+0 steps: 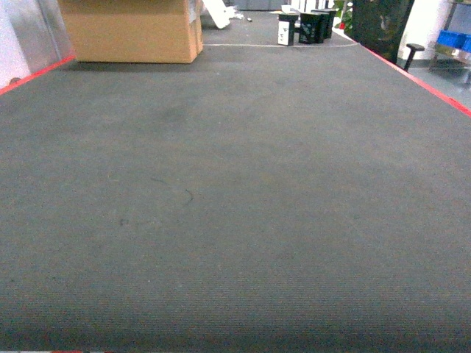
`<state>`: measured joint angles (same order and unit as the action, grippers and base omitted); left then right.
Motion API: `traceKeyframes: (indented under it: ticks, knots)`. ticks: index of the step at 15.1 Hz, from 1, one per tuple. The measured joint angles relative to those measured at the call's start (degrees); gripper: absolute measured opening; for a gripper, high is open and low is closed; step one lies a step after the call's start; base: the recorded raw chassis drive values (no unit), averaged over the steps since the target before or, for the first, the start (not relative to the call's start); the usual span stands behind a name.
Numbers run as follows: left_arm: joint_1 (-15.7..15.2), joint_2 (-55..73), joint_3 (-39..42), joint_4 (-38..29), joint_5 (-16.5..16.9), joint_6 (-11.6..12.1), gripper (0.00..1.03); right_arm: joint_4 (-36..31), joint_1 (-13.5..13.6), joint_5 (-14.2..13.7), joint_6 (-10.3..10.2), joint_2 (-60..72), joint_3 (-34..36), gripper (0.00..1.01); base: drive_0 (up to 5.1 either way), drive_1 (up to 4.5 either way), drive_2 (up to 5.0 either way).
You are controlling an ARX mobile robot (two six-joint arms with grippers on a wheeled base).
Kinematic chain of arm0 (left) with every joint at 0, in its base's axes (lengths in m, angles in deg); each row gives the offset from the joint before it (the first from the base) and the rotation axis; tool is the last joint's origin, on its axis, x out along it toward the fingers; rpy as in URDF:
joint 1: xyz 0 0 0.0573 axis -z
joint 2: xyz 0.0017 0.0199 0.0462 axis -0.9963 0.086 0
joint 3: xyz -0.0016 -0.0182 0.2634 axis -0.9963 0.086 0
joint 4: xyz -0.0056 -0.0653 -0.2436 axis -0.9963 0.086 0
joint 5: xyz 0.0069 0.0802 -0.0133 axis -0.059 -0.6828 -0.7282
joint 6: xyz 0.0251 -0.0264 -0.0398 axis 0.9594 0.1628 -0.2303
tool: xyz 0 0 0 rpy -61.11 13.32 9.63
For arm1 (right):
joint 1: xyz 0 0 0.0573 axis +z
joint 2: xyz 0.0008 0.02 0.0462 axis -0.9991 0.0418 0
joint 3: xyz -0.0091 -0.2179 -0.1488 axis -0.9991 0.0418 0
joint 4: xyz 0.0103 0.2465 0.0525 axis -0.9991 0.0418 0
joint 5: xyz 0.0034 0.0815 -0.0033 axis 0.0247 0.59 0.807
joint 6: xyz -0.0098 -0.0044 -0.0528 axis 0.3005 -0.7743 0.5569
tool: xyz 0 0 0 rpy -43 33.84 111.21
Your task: Sort blue parts and orange caps into right shelf containers
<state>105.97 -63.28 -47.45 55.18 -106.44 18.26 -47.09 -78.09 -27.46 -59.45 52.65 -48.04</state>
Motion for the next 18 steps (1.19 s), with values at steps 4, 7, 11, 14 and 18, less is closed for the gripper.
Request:
traceKeyframes:
  ticks: [4,7,11,14,18]
  knots:
    - [-5.57,-1.99,-1.05,13.57,13.9,0.55,0.42,7.91,-0.96,-0.13,1.36,-0.66,-0.55,0.43,0.0,0.0,0.0]
    - [-11.21,-6.34,4.09,15.26,26.71,0.57,0.42,7.56,-9.92,7.02,1.99,-4.35,3.23,0.43,0.0,0.0,0.0]
    - [-21.31,-14.08,7.93,20.44,35.36,0.7,0.42,13.55,-9.53,8.07,2.34,-14.29,6.93,0.43,0.0,0.0,0.0]
    - [-20.85,-18.86,10.14,21.18,35.93,0.72,0.42,13.42,-9.53,8.07,2.36,-15.02,8.52,0.43,0.0,0.0,0.0]
    - [-20.85,-20.15,11.74,20.96,36.04,0.72,0.42,12.63,-9.53,8.07,2.36,-17.53,10.78,0.43,0.0,0.0,0.0]
